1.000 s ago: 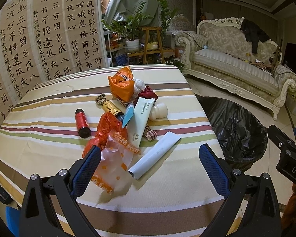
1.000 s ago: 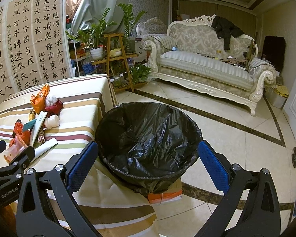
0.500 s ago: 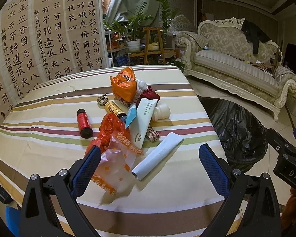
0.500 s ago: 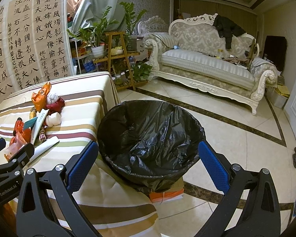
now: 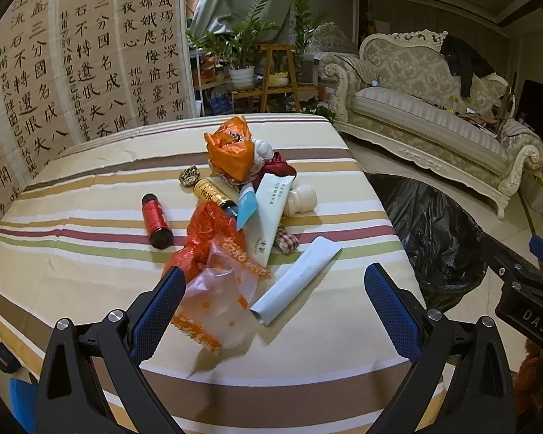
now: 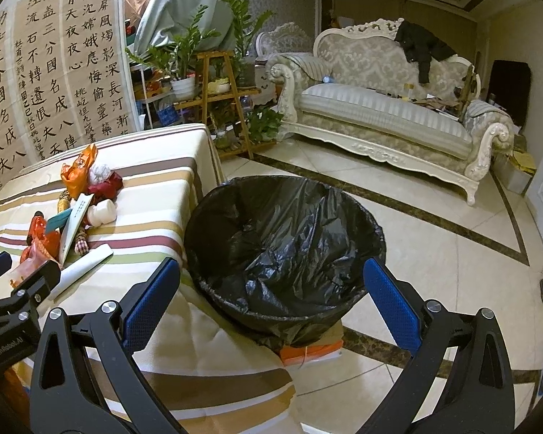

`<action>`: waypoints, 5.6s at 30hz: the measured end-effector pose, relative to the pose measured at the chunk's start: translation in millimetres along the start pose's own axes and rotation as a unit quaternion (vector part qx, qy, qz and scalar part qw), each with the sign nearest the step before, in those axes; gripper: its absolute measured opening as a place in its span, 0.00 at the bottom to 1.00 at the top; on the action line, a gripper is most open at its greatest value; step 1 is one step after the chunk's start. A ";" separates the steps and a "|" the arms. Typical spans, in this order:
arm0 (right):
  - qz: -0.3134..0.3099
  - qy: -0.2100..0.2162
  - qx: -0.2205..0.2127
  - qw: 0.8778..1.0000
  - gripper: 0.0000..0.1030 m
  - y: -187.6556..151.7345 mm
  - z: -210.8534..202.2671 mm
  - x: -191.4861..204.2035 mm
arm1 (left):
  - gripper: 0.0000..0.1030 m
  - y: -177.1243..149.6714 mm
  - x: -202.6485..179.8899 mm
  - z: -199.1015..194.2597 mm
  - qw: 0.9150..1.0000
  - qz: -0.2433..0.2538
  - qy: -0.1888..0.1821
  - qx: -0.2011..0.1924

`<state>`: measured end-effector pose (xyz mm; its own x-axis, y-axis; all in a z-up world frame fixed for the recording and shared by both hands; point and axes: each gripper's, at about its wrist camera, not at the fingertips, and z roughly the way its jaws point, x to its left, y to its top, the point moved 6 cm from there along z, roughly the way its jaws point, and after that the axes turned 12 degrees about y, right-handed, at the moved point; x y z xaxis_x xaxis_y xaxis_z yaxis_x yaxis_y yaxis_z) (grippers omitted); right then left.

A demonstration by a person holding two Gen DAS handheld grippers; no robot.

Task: Collect trash

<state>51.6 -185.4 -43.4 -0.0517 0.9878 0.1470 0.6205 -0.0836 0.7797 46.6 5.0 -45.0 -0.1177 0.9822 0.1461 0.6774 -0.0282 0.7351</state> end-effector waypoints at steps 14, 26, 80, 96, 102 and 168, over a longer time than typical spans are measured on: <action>-0.031 0.030 0.026 0.999 0.95 -6.3 13.0 41.5 | 0.70 -10.9 51.5 2.2 1.000 -0.018 0.013 0.018; -0.043 0.040 0.038 0.998 0.84 -8.7 19.5 59.6 | 0.70 -18.6 64.3 11.5 0.999 -0.026 0.001 0.034; 0.001 0.061 0.037 0.997 0.84 -23.3 15.5 34.3 | 0.13 -24.5 29.3 10.4 0.991 -0.059 -0.100 0.059; -0.048 0.078 0.048 0.995 0.84 -15.2 17.0 93.6 | 0.12 -19.2 68.0 -4.2 0.996 -0.053 -0.069 0.019; -0.075 0.094 0.058 0.991 0.84 -7.8 29.8 133.0 | 0.12 -18.0 93.6 -2.5 0.995 -0.068 -0.067 0.016; -0.016 0.042 0.019 0.999 0.14 12.0 27.7 9.8 | 0.12 23.3 -23.1 -15.6 0.995 0.017 -0.085 -0.055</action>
<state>80.2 -173.0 -49.5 -0.1356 0.9753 0.1741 0.6470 -0.0459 0.7611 53.7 -21.3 -20.9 0.0334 0.9973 0.0648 0.5945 -0.0719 0.8009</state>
